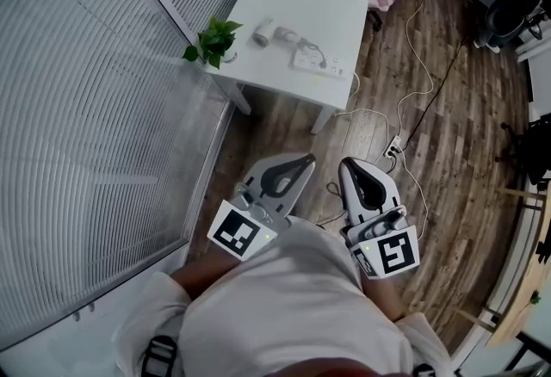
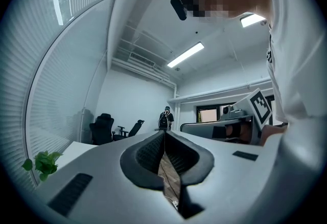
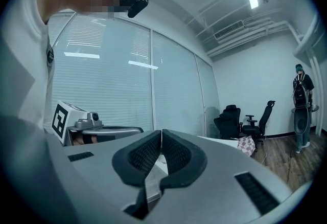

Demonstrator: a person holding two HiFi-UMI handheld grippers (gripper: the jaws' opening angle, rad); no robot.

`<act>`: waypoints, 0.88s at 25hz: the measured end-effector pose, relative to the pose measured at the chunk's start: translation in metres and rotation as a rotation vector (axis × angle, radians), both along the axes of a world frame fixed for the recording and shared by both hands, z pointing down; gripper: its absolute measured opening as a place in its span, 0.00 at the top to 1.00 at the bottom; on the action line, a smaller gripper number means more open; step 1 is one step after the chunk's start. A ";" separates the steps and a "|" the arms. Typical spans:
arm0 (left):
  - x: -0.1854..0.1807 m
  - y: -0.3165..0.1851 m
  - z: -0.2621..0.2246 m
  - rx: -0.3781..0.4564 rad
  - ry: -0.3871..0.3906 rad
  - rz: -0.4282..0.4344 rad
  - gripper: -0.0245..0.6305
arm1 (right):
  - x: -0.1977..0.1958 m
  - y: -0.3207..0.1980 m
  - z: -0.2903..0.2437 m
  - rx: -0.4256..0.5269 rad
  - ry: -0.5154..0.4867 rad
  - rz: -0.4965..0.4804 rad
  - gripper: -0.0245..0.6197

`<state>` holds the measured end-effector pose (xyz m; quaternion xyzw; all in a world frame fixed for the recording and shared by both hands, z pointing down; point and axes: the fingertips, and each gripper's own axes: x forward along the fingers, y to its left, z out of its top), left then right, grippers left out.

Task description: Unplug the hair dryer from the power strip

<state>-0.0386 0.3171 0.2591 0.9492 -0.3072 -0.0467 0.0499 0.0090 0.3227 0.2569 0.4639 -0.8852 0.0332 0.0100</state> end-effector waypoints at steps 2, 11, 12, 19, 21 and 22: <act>-0.006 -0.014 0.002 -0.002 0.002 0.015 0.91 | -0.009 -0.013 0.003 -0.005 0.004 0.007 0.91; -0.024 -0.048 0.010 -0.002 -0.010 0.058 0.91 | -0.033 -0.043 0.010 -0.021 -0.002 0.031 0.91; -0.025 -0.048 0.011 -0.004 -0.009 0.059 0.91 | -0.034 -0.044 0.011 -0.023 0.000 0.029 0.91; -0.034 -0.056 0.012 -0.016 -0.001 0.057 0.91 | -0.041 -0.056 0.011 -0.021 0.007 0.035 0.91; -0.034 -0.060 0.012 -0.014 -0.003 0.056 0.91 | -0.041 -0.059 0.010 -0.019 0.008 0.034 0.91; -0.034 -0.061 0.011 -0.012 -0.002 0.054 0.91 | -0.041 -0.059 0.009 -0.019 0.009 0.033 0.91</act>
